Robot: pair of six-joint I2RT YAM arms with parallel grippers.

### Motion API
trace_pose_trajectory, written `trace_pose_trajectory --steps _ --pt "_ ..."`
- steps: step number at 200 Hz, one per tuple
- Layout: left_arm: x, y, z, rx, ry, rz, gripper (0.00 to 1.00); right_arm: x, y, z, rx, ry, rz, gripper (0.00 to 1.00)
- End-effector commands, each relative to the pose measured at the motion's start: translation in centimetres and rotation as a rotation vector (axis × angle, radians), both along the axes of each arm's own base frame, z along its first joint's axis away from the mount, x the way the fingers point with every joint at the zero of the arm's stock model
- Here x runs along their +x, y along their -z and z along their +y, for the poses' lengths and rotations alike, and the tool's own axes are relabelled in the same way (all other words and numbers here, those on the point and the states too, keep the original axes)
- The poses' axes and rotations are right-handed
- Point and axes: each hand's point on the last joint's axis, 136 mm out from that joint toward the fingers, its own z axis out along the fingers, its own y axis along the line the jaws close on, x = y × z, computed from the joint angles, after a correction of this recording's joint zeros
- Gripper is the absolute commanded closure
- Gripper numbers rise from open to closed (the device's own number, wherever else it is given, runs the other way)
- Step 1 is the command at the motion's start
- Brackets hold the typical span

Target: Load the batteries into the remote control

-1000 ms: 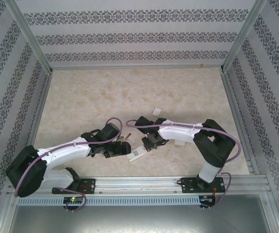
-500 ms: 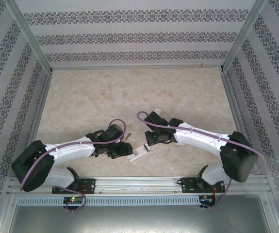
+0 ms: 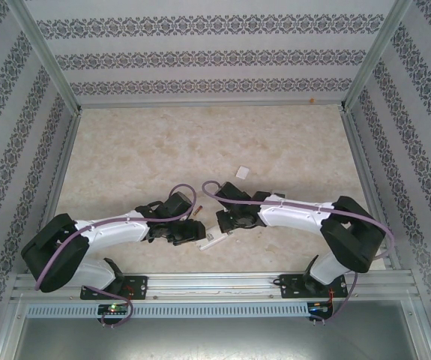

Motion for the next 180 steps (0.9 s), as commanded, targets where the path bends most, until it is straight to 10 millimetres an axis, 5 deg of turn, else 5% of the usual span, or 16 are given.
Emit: trace_pose_trajectory --steps 1,68,128,180 --pt "-0.2 0.3 -0.1 0.005 0.005 -0.005 0.47 -0.5 1.4 -0.1 -0.013 0.008 0.019 0.92" --pt "-0.1 0.4 -0.3 0.004 0.009 -0.002 0.47 0.1 1.7 -1.5 -0.094 -0.014 -0.032 0.90" --pt "-0.1 0.5 -0.3 0.006 0.008 -0.002 0.47 1.1 -0.7 -0.9 -0.056 -0.032 -0.103 0.91" --pt "-0.1 0.5 -0.3 0.005 0.009 -0.001 0.47 0.8 0.5 -0.6 -0.046 -0.045 -0.099 0.91"
